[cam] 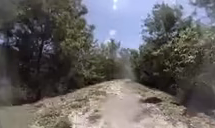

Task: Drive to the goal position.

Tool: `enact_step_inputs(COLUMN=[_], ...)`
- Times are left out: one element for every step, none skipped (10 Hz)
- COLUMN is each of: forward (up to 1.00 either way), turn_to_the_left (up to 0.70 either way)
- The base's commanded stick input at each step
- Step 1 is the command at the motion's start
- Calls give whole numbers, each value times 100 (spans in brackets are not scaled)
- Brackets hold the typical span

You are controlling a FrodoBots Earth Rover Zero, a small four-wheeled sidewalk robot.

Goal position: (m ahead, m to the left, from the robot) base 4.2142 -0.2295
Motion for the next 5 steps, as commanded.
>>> enact_step_inputs(forward=[70,70,70,70,70], turn_to_the_left=[0,0,0,0,0])
